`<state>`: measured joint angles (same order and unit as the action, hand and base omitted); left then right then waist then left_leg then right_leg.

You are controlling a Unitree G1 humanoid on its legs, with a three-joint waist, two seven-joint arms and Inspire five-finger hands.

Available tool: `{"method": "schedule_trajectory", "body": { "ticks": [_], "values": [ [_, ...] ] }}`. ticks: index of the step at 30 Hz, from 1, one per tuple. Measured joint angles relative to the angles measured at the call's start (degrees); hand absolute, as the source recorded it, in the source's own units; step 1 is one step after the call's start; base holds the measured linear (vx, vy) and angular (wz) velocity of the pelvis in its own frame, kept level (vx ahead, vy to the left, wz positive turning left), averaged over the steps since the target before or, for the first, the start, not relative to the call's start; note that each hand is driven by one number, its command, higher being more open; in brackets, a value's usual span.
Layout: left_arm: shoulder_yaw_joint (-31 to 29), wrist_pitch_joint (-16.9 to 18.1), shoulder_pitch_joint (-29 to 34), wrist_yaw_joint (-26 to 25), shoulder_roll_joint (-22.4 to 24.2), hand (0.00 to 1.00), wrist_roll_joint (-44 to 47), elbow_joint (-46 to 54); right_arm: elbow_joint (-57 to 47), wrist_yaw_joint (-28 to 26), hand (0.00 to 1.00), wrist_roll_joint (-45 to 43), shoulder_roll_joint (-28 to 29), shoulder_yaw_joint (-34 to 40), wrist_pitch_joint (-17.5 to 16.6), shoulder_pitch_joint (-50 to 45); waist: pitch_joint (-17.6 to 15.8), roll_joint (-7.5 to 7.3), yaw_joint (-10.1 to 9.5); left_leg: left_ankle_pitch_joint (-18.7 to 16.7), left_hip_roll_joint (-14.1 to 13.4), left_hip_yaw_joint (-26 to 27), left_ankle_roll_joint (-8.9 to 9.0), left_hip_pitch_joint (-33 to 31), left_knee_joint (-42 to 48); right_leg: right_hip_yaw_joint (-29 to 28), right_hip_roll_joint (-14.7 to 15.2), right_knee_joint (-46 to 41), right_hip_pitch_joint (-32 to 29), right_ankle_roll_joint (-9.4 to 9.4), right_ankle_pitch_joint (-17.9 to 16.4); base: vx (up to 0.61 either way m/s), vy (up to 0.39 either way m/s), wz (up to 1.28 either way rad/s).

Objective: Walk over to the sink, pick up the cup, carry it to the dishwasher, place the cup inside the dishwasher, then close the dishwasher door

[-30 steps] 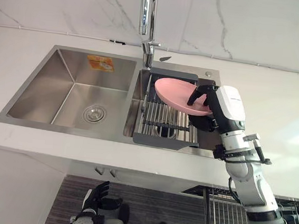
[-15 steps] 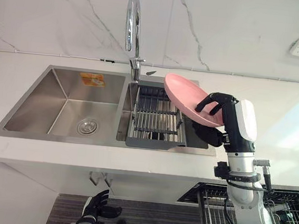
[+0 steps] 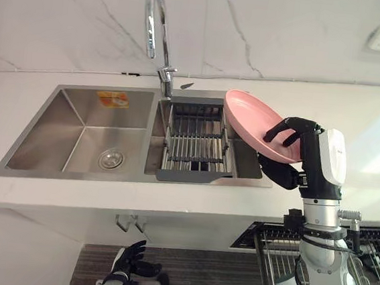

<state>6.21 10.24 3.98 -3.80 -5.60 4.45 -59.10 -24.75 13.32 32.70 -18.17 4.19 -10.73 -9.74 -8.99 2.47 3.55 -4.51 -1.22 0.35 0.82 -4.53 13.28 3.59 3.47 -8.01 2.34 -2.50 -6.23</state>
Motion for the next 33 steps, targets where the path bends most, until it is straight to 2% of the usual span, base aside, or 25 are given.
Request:
{"method": "schedule_trajectory", "body": {
  "ticks": [5,7,8,9,10,11,13,14,15,17,20,25,33],
  "values": [
    [-0.04,0.21,-0.07,-0.21,-0.14,0.90,0.07,0.23,1.61,0.32,0.30,1.24,0.56,-0.08,0.87,0.83,-0.36,-0.67,0.18,0.52,0.09,8.55,-1.53,0.00,-1.71,-9.26,0.42,-0.37,-5.40,-1.92,2.66,-0.04,0.119,-0.86],
    [-0.31,0.23,-0.11,-0.37,-0.59,0.90,0.07,0.19,3.33,0.37,0.30,2.48,0.48,-0.21,1.95,1.93,-0.71,-1.26,0.25,-0.12,-0.40,12.61,-2.47,-0.06,-1.03,-11.88,0.04,1.05,-6.61,-1.88,3.93,-0.04,0.114,-1.20],
    [-0.93,0.20,-0.19,-0.80,-0.49,0.90,0.05,0.17,4.75,0.37,0.30,3.20,0.35,-0.32,2.82,2.91,-0.76,-1.20,0.24,-0.60,-1.37,15.54,-2.95,-0.05,-0.77,-7.57,1.38,1.35,-7.44,2.44,3.13,-0.07,0.127,-1.24],
    [-1.37,0.20,-0.19,-0.99,-0.38,0.90,0.04,0.15,5.45,0.48,0.30,3.50,0.36,-0.48,3.17,3.22,-0.70,-1.02,0.11,-0.83,-2.06,17.16,-3.24,0.00,-0.73,-3.94,2.33,1.23,-7.78,4.07,2.72,-0.09,0.090,-1.23],
    [-2.16,0.18,-0.43,-1.25,-0.17,0.90,0.08,-0.11,6.57,0.58,0.30,3.70,0.40,-1.37,3.86,3.87,-1.07,-1.34,-0.12,-1.21,-3.41,19.76,-3.39,0.25,-0.61,2.20,4.12,-4.81,-9.56,3.47,2.29,-0.08,0.072,-1.09],
    [-2.64,0.09,-0.57,-1.28,-0.66,0.90,0.12,-0.10,6.82,0.56,0.30,4.65,0.41,-2.34,3.96,3.78,-1.33,-2.32,-0.08,-1.86,-4.00,21.52,-3.31,0.81,-0.17,6.18,5.63,-11.08,-10.29,3.32,0.79,-0.05,0.027,-0.95],
    [-2.47,0.03,-0.52,-1.25,-1.20,0.90,0.11,-0.10,6.81,0.53,0.30,5.75,0.41,-3.23,3.55,3.29,-0.79,-3.32,-0.10,-3.19,-4.44,23.19,-2.91,1.07,0.79,7.69,5.98,-14.00,-9.05,2.62,-1.25,0.00,-0.031,-0.69],
    [-2.43,0.02,-0.53,-1.25,-1.33,0.90,0.05,0.01,6.76,0.53,0.30,6.56,0.41,-3.63,2.81,3.27,-0.24,-4.21,-0.47,-4.70,-4.46,24.47,-2.23,1.15,2.02,7.89,5.80,-9.61,-6.45,0.92,-3.15,0.01,-0.084,-0.63],
    [-2.45,0.01,-0.63,-1.26,-1.33,0.90,0.04,-0.02,6.76,0.53,0.30,7.06,0.30,-3.60,2.56,3.28,-0.22,-4.14,-0.44,-4.97,-4.59,24.53,-1.72,1.15,2.48,7.60,5.66,-6.99,-5.34,-1.11,-3.00,0.01,-0.103,-0.57],
    [-2.42,0.05,-0.06,-1.25,-0.90,0.90,0.03,0.14,6.90,0.53,0.30,7.41,0.26,-3.39,2.68,1.77,0.57,-2.78,-0.64,-4.71,-5.74,23.27,-1.07,1.22,3.03,6.33,3.06,-2.16,-3.74,-1.17,-0.17,0.06,-0.080,-0.45],
    [-2.37,0.04,0.18,-1.27,-0.90,0.90,0.03,0.17,6.88,0.55,0.30,7.40,0.51,-2.40,2.74,-0.97,0.68,-2.71,-0.60,-3.98,-6.53,23.17,0.17,2.55,2.17,4.99,1.37,1.15,-1.59,-0.55,1.62,0.09,-0.077,-0.34],
    [-2.30,0.12,1.14,-1.29,-0.69,0.90,-0.03,0.17,6.89,0.87,0.30,7.36,2.05,1.35,3.06,-6.78,0.80,-2.61,0.49,-3.16,-5.34,22.10,1.18,7.21,-1.58,4.69,1.42,3.84,2.76,-0.83,1.94,0.07,-0.023,-0.05],
    [-2.07,0.10,1.52,-1.30,-0.57,0.90,-0.05,0.05,10.65,1.90,0.30,6.80,5.17,7.32,4.28,-11.55,0.98,-2.30,1.29,-1.10,-3.23,20.67,0.44,8.30,-5.02,6.12,2.56,5.63,3.76,-1.78,2.72,-0.03,0.008,0.10]
  ]
}}
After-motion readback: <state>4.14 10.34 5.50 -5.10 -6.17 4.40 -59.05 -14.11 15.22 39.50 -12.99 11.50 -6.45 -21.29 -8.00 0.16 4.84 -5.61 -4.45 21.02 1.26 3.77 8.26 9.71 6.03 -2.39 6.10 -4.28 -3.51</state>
